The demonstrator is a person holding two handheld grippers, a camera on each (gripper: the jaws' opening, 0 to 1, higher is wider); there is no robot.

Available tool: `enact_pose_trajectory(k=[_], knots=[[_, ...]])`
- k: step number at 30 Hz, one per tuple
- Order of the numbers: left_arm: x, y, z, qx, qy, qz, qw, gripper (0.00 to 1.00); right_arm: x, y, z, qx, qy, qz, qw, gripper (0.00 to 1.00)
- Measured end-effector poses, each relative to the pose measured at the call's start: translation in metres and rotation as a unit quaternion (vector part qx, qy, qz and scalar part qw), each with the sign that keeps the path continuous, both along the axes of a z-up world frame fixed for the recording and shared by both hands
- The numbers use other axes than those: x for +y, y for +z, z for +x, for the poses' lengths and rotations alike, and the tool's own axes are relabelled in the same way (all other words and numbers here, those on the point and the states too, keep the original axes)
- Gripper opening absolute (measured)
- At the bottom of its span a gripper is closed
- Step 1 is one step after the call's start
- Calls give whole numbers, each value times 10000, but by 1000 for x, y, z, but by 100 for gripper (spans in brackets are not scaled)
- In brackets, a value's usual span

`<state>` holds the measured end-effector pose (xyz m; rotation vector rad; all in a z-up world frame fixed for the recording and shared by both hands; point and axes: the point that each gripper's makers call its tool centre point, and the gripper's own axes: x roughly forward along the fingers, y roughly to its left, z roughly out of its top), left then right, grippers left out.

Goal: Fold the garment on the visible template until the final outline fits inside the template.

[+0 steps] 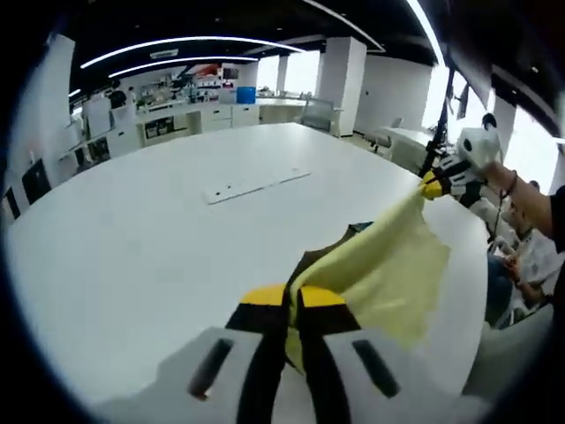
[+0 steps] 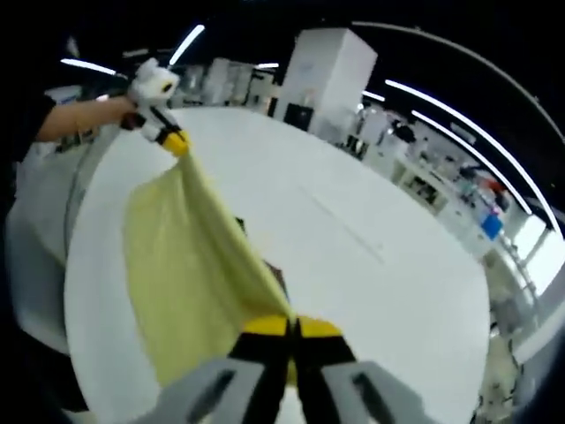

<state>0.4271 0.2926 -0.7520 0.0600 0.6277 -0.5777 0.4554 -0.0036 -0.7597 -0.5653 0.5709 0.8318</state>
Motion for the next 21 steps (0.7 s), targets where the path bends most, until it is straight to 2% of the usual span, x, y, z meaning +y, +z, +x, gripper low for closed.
enact_pose_trajectory(k=[8, 10, 15, 18, 21], knots=[[9, -34, 16, 340, 29, 177, 9993, 1, 9, -29, 16, 396, -14, 135, 9991, 0], [10, -41, 17, 441, 47, 219, 9988, 2, 10, -35, 11, 584, -85, 223, 9980, 0], [13, -60, 21, 567, 132, 259, 9980, 3, 12, -51, 18, 645, -113, 61, 9978, 0], [16, -67, 19, 572, 139, 466, 9972, 4, 10, -62, 21, 650, -114, -91, 9978, 0], [18, -70, 21, 561, 187, 452, 9972, 4, 4, -69, 29, 654, -237, -216, 9973, 0]])
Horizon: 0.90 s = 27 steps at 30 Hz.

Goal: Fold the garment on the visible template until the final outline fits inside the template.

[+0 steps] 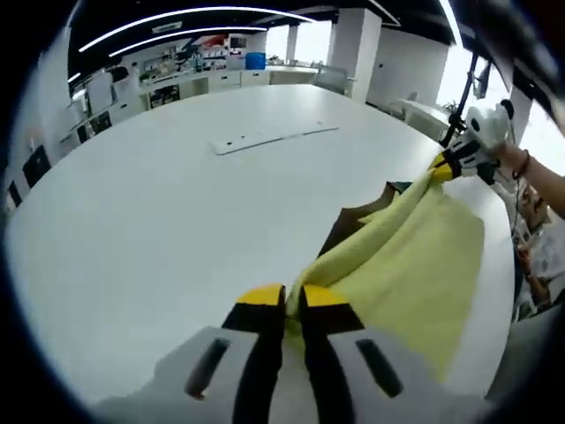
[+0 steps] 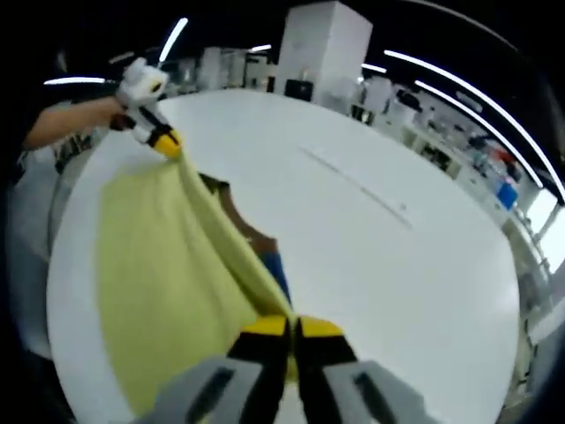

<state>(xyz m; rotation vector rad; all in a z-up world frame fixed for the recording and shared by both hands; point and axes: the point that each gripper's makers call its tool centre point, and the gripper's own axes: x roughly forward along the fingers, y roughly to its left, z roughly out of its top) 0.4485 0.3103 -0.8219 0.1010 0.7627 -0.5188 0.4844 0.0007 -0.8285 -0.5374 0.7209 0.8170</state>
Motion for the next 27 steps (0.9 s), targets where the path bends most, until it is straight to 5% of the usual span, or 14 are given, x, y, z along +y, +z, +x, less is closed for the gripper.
enact_pose_trajectory(k=[7, 19, 27], knots=[[11, 0, 6, -148, 148, 110, 9997, 6, -7, -5, 7, -55, -170, -92, 9998, 5], [20, 27, -1, -691, -37, 125, 9975, 7, -14, 3, -1, -204, -363, 97, 9991, 22], [5, 19, -12, -743, -749, 418, 9935, 12, -14, 4, 2, -428, -162, 0, 9990, 21]])
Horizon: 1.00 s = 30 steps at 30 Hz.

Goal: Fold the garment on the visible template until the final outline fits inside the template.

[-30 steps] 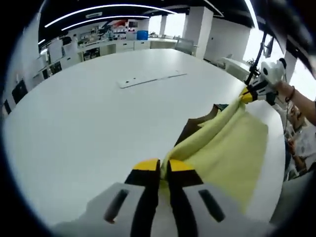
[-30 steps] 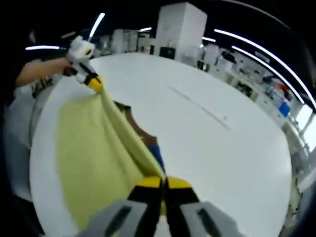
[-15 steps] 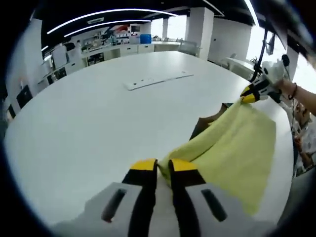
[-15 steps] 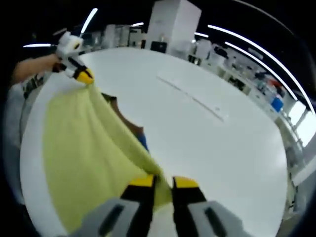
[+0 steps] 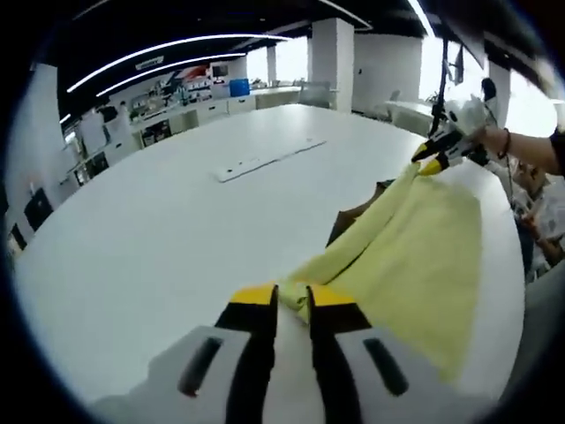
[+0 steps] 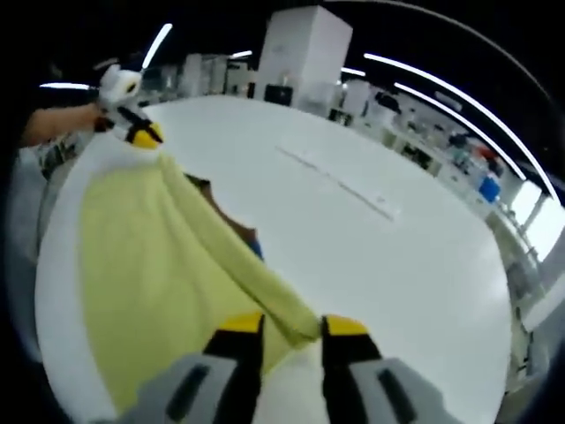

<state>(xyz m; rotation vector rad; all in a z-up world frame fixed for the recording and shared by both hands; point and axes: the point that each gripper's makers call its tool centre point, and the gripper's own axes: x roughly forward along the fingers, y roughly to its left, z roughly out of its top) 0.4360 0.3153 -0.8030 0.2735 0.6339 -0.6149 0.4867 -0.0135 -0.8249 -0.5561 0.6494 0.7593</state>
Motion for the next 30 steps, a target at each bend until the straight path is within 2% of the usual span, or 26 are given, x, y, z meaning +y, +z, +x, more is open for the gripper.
enact_pose_trajectory(k=[2, 3, 6, 9, 13, 17, 19, 22, 25, 30], knots=[[1, -7, 1, 16, -138, 288, 9995, 15, -2, -6, 1, -193, 345, -406, 9984, 19], [1, -10, 1, -54, -281, 450, 9986, 16, -2, -10, 1, -184, 406, -470, 9979, 19], [2, -20, 4, -55, -440, 635, 9970, 19, -1, -16, -1, -85, 407, -434, 9982, 17], [0, -25, 6, -30, -552, 738, 9957, 17, -2, -16, 1, -127, 377, -399, 9984, 14], [5, -39, 7, -24, -907, 1375, 9863, 17, -3, -18, 2, -99, 364, -393, 9985, 13], [0, -36, 12, -92, -967, 1471, 9843, 14, -3, -18, 3, -68, 339, -340, 9988, 12], [2, -38, 14, -150, -1030, 1667, 9805, 12, -3, -18, 3, -32, 305, -286, 9991, 12], [0, -37, 14, -73, -1004, 1582, 9823, 8, 0, -17, 0, -27, 321, -287, 9991, 8], [2, -38, 17, -65, -941, 1585, 9828, 1, -1, -20, 1, -14, 315, -325, 9990, 0], [2, -36, 17, -22, -862, 1497, 9850, 0, -2, -20, 3, 23, 204, -235, 9995, 0]])
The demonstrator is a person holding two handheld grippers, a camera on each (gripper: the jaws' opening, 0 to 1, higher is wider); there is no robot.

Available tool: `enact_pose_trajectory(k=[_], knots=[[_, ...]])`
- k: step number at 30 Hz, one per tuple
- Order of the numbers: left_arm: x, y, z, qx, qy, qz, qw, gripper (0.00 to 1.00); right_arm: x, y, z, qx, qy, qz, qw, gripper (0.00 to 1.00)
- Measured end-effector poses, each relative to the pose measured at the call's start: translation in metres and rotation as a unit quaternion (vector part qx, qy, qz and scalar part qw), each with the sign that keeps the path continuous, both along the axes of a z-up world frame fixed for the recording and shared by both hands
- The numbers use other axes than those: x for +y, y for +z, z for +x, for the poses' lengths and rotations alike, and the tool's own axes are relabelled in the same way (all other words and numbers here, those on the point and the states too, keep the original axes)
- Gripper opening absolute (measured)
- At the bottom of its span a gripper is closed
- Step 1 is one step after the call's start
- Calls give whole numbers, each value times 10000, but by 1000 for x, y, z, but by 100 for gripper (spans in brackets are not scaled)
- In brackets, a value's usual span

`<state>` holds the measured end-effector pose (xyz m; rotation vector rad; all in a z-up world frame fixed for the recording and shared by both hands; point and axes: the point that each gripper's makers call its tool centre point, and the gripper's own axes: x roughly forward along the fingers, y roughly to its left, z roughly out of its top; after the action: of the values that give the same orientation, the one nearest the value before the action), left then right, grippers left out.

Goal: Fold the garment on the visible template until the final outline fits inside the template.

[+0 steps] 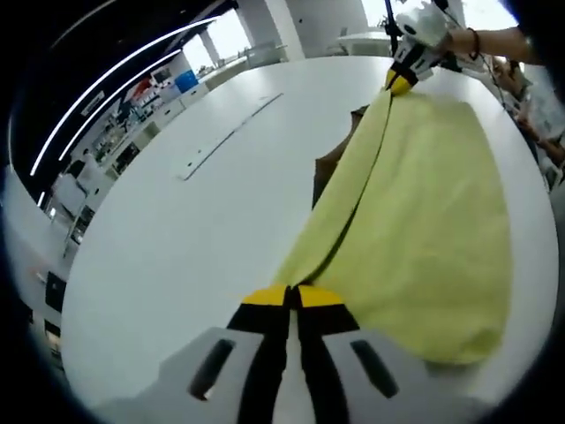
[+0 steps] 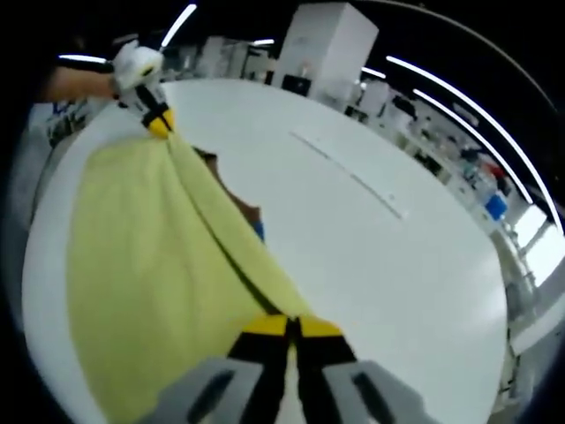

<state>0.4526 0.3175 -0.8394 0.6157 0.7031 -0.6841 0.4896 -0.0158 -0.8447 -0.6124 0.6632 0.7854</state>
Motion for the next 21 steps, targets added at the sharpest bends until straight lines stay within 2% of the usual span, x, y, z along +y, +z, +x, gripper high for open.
enact_pose_trajectory(k=[3, 7, 9, 10, 11, 12, 13, 14, 15, 17, 21], knots=[[1, 10, 5, -128, 227, -190, 9995, 0, -2, 5, 4, -66, -77, 58, 9999, 0], [4, 23, 13, -303, 677, -595, 9955, 0, -2, 19, 15, -383, -305, 232, 9985, 0], [4, 27, 15, -269, 932, -751, 9924, 0, -3, 22, 22, -467, -483, 347, 9971, 0], [10, 26, 18, -223, 1094, -769, 9908, 0, -4, 24, 23, -473, -567, 425, 9964, 0], [12, 26, 20, -232, 1201, -808, 9892, 0, -2, 24, 26, -453, -724, 627, 9944, 0], [16, 26, 23, -241, 1364, -860, 9866, 0, 0, 27, 26, -437, -820, 802, 9924, 0], [20, 27, 25, -188, 1626, -1041, 9810, 0, -1, 31, 27, -479, -964, 924, 9899, 0], [15, 30, 22, -129, 1719, -1248, 9771, 0, -2, 32, 27, -465, -1055, 982, 9885, 0], [14, 34, 23, -125, 1854, -1548, 9703, 0, -4, 34, 28, -417, -1166, 1084, 9864, 0], [15, 38, 22, -64, 2018, -1888, 9610, 7, -4, 37, 29, -293, -1296, 1357, 9818, 8], [20, 43, 16, -90, 2110, -2160, 9533, 19, -3, 42, 21, 49, -1527, 1700, 9735, 28]])
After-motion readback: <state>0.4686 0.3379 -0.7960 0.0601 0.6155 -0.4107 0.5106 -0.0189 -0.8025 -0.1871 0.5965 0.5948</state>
